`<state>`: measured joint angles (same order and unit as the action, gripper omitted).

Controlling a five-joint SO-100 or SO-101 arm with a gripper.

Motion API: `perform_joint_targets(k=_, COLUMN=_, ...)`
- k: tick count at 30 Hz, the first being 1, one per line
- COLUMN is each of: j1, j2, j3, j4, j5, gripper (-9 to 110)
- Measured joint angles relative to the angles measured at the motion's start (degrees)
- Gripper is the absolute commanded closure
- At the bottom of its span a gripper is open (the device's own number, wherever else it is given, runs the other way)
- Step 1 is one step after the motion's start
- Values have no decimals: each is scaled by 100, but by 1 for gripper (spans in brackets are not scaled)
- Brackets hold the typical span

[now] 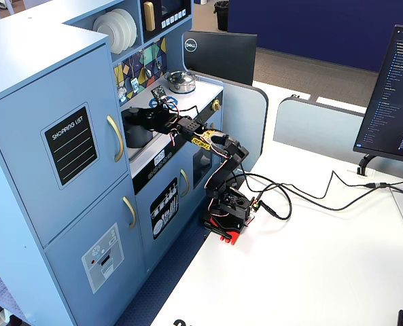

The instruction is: Take off the lid from the gray recipient and place it on the counter

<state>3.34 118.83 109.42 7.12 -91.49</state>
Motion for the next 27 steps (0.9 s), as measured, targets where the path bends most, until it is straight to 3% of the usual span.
perform_joint_targets(k=2, j1=-9, j2=-18, j3=-18, j4=-35, j5=0, gripper=102)
perform_joint_targets(k=19, j1=44, j2=343, j3=-466, j4=-62, j5=-457, gripper=102)
perform_joint_targets(k=27, j1=1415, j2=545, j3=-686, j4=308, j5=-123, gripper=102)
